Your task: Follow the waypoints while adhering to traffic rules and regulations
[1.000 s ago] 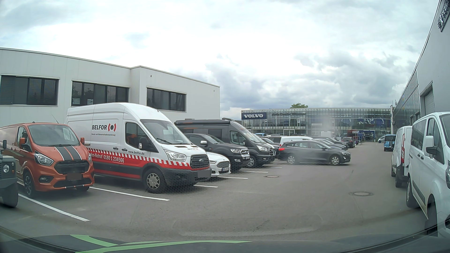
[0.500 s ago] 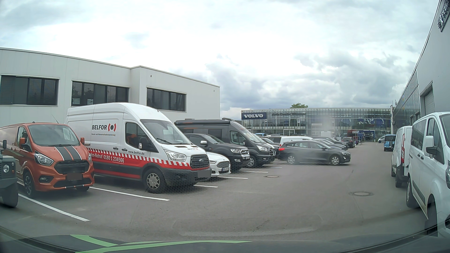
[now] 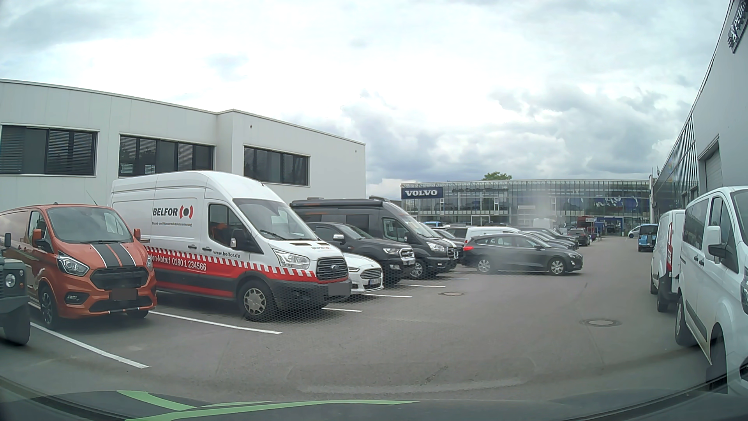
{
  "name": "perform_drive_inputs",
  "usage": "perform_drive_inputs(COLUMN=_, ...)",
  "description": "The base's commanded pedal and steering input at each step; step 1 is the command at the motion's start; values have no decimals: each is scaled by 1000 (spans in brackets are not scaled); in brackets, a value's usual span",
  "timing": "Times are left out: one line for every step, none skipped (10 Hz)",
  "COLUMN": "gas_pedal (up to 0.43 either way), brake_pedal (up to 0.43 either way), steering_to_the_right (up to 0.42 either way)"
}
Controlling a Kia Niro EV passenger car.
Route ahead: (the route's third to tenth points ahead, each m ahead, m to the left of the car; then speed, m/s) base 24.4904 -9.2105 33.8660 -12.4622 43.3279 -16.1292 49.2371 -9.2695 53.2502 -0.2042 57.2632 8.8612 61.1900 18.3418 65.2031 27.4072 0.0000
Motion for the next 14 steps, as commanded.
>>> perform_drive_inputs(gas_pedal=0, brake_pedal=530, steering_to_the_right=-611)
perform_drive_inputs(gas_pedal=0, brake_pedal=524, steering_to_the_right=-611)
perform_drive_inputs(gas_pedal=0, brake_pedal=530, steering_to_the_right=-612)
perform_drive_inputs(gas_pedal=0, brake_pedal=524, steering_to_the_right=-611)
perform_drive_inputs(gas_pedal=0, brake_pedal=524, steering_to_the_right=-611)
perform_drive_inputs(gas_pedal=0, brake_pedal=524, steering_to_the_right=-611)
perform_drive_inputs(gas_pedal=0, brake_pedal=524, steering_to_the_right=-611)
perform_drive_inputs(gas_pedal=0, brake_pedal=524, steering_to_the_right=-611)
perform_drive_inputs(gas_pedal=0, brake_pedal=524, steering_to_the_right=-611)
perform_drive_inputs(gas_pedal=0, brake_pedal=518, steering_to_the_right=-610)
perform_drive_inputs(gas_pedal=0, brake_pedal=506, steering_to_the_right=-609)
perform_drive_inputs(gas_pedal=0, brake_pedal=488, steering_to_the_right=-609)
perform_drive_inputs(gas_pedal=0, brake_pedal=470, steering_to_the_right=-608)
perform_drive_inputs(gas_pedal=0, brake_pedal=463, steering_to_the_right=-606)
